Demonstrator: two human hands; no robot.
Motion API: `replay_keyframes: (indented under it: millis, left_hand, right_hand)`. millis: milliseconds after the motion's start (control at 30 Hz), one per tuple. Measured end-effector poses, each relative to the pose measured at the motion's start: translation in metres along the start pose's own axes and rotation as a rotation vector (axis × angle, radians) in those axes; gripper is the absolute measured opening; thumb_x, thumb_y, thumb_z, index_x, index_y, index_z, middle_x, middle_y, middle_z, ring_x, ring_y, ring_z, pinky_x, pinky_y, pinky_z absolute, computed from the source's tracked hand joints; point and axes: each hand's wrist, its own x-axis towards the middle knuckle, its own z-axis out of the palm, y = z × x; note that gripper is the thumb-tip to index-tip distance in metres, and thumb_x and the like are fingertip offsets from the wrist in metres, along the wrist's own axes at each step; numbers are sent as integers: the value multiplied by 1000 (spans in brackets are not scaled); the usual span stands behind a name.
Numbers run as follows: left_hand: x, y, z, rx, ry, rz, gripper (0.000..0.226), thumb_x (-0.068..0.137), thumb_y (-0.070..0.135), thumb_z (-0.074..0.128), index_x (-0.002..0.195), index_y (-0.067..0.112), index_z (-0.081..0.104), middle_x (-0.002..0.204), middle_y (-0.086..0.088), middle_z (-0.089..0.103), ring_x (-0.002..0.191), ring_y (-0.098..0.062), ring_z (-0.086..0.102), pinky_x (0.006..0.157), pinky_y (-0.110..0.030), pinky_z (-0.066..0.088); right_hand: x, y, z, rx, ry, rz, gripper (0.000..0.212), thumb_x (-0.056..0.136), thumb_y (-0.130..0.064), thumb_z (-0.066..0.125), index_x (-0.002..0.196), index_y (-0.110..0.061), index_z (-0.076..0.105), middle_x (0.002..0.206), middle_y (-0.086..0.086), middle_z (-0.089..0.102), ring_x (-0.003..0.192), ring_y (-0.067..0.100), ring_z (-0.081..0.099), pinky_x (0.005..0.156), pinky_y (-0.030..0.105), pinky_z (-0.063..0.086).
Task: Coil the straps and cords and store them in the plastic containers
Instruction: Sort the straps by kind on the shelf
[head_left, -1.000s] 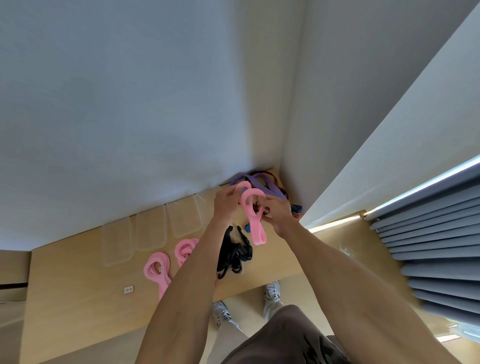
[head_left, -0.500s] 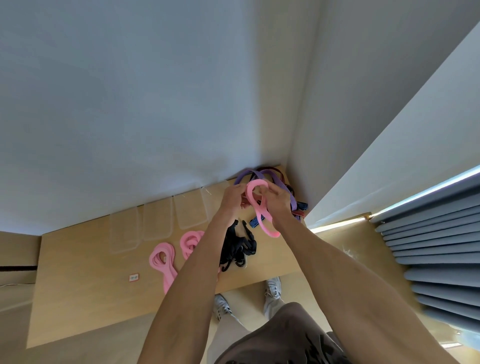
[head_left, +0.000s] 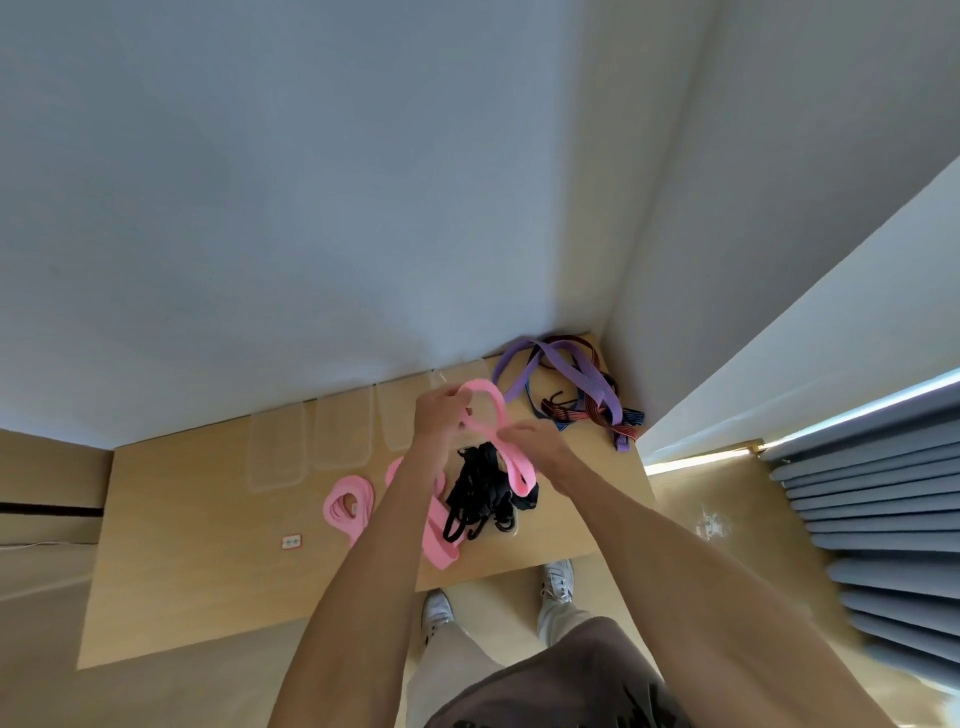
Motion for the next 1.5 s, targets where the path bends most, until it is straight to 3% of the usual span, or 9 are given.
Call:
replay_keyframes:
  millis: [200,400,600,800,933,1033,1133,1267,1500]
  left_hand:
    - [-4,-38,-75,247,19,87,31,91,12,67,122,9,67,108,-6,70,96,-21,66,85,-30,53]
    - [6,-65,-155,286,15,237,23,87,4,63,107,9,75,98,-4,74,85,-17,65,70,-21,48]
    - [23,-109,-228,368,-97,351,17,85,9,66,99,13,75,90,3,72,83,-17,65,70,-22,48]
    - [46,-151,-261,462,-121,404,13,85,12,62,91,10,74,83,-1,73,78,-22,64,69,-31,49]
    - [61,-169,-265,521,-133,405,18,88,15,64,101,16,76,94,1,76,85,-19,66,74,-31,51]
    - [74,-184,-262,566,-145,448,19,90,14,64,103,15,77,99,0,77,89,-19,68,73,-25,46]
    - [83,-194,-260,606,-173,514,23,91,10,63,109,13,77,104,-4,77,94,-22,69,76,-22,44]
    - [82,-188,-258,708,-139,561,25,93,12,60,114,9,73,111,-10,72,99,-28,66,82,-35,50]
    - [56,-149,-256,664,-67,444,24,93,10,54,108,8,73,104,-8,73,94,-26,66,79,-35,52]
  right_hand:
    - [-13,-1,71,-285,-17,-55,14,76,-20,80,82,-14,69,74,0,61,64,11,53,56,16,39]
    - [-19,-6,161,-468,92,-104,29,78,-25,77,105,-18,68,92,4,69,83,22,66,74,37,56]
    - [-22,13,253,-583,185,-62,49,83,-20,67,131,-18,57,109,8,68,92,25,64,76,34,53]
    - [-8,32,318,-718,276,56,36,89,-17,60,124,-12,54,106,10,67,94,29,66,79,40,57]
    - [6,46,349,-726,311,98,27,93,-28,60,111,-8,60,105,10,64,81,27,59,63,36,50]
    - [16,60,364,-725,358,110,29,90,-31,62,108,-8,63,109,9,62,76,23,53,58,31,37]
    - [21,71,366,-774,353,120,28,90,-31,62,111,-11,61,115,8,60,91,26,58,65,33,43]
    - [14,70,348,-772,345,60,42,90,-39,63,121,-13,57,122,9,57,108,29,56,74,36,47]
    - [-12,25,298,-550,451,79,36,87,-10,57,123,-10,63,118,10,64,101,29,65,76,35,53]
